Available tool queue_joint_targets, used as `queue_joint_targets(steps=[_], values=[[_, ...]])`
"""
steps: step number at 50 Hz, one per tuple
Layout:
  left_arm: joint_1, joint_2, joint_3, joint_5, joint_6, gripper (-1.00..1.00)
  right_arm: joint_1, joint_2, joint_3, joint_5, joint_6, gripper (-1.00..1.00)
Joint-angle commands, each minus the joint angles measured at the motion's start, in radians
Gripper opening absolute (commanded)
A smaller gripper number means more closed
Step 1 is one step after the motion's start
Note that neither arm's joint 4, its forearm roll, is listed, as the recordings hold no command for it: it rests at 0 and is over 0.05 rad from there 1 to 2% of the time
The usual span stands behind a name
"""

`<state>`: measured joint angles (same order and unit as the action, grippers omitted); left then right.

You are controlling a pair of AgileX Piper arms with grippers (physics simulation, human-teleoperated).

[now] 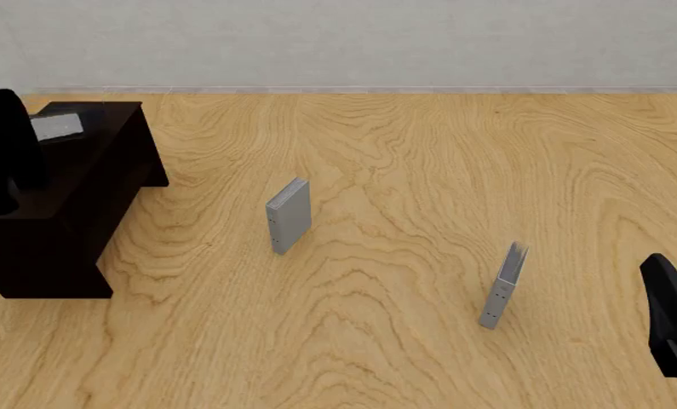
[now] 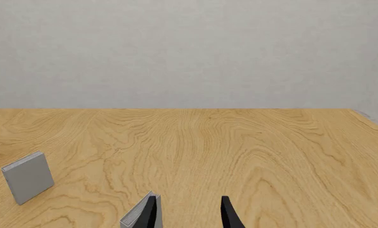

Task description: Pick up the book in the middle and place it on the cabinet shelf.

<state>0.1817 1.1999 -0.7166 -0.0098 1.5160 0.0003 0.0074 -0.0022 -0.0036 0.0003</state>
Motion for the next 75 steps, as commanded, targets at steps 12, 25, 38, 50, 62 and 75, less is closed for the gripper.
queue_joint_targets(steps=[12, 25, 38, 50, 62, 75], values=[[-0.003, 0.009, 0.039, -0.042, -0.004, -1.0, 0.0, 0.0, 0.0, 0.0, 0.0, 1.0], [0.008, 0.001, -0.013, 0.033, -0.087, 1.0, 0.0, 0.0, 0.0, 0.0, 0.0, 1.0], [0.005, 0.001, -0.03, 0.04, -0.085, 1.0, 0.0, 0.0, 0.0, 0.0, 0.0, 1.0], [-0.017, -0.022, -0.037, 0.096, -0.096, 1.0, 0.0, 0.0, 0.0, 0.0, 0.0, 1.0], [-0.025, -0.031, -0.116, 0.273, -0.195, 1.0, 0.0, 0.0, 0.0, 0.0, 0.0, 1.0], [-0.052, -0.048, -0.183, 0.433, -0.263, 1.0, 0.0, 0.0, 0.0, 0.0, 0.0, 1.0]])
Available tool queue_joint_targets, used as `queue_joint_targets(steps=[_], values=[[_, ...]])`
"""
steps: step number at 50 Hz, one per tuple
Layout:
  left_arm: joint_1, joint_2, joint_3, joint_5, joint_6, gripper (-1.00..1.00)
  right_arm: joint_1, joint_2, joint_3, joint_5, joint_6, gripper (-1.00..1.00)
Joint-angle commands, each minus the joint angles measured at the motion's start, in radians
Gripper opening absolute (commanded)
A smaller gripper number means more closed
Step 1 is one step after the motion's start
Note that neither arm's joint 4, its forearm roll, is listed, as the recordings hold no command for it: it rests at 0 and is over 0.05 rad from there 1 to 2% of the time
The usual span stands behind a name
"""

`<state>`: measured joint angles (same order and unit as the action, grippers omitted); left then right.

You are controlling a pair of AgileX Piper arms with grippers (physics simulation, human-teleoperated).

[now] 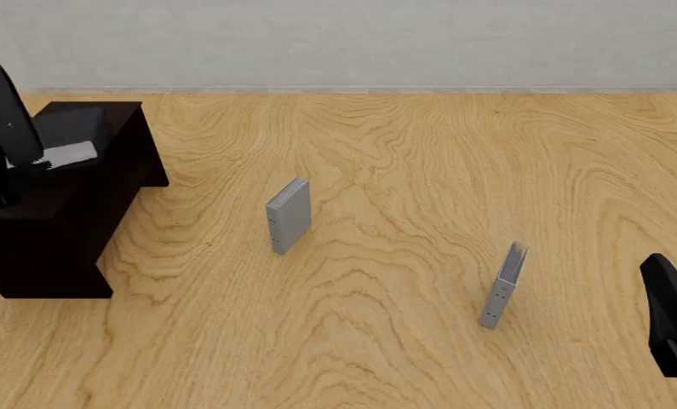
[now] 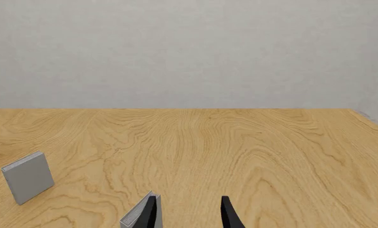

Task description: Pick up the book in the middle and place it on the cabinet shelf.

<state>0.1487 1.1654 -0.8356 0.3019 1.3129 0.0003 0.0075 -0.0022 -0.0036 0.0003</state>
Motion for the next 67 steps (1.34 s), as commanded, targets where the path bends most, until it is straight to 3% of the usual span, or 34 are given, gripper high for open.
queue_joint_targets(steps=[1, 21, 22, 27, 36, 39, 46, 50, 52, 58, 63, 67], values=[[-0.022, -0.015, -0.067, 0.132, -0.064, 1.0, 0.0, 0.0, 0.0, 0.0, 0.0, 1.0], [-0.065, -0.03, -0.114, 0.231, -0.146, 1.0, 0.0, 0.0, 0.0, 0.0, 0.0, 1.0], [-0.083, -0.024, -0.149, 0.261, -0.197, 1.0, 0.0, 0.0, 0.0, 0.0, 0.0, 1.0], [-0.099, -0.023, -0.196, 0.293, -0.265, 1.0, 0.0, 0.0, 0.0, 0.0, 0.0, 1.0], [-0.126, -0.037, -0.248, 0.309, -0.449, 1.0, 0.0, 0.0, 0.0, 0.0, 0.0, 1.0], [-0.158, -0.051, -0.283, 0.328, -0.586, 1.0, 0.0, 0.0, 0.0, 0.0, 0.0, 1.0], [-0.191, -0.136, -0.189, 0.277, -0.708, 1.0, 0.0, 0.0, 0.0, 0.0, 0.0, 1.0], [-0.186, -0.186, -0.168, 0.252, -0.743, 1.0, 0.0, 0.0, 0.0, 0.0, 0.0, 1.0], [-0.182, -0.224, -0.158, 0.229, -0.801, 1.0, 0.0, 0.0, 0.0, 0.0, 0.0, 1.0], [-0.208, -0.364, 0.013, 0.157, -0.856, 1.0, 0.0, 0.0, 0.0, 0.0, 0.0, 1.0], [-0.204, -0.444, 0.079, 0.128, -0.899, 1.0, 0.0, 0.0, 0.0, 0.0, 0.0, 1.0], [-0.197, -0.518, 0.107, 0.122, -0.974, 1.0, 0.0, 0.0, 0.0, 0.0, 0.0, 1.0]])
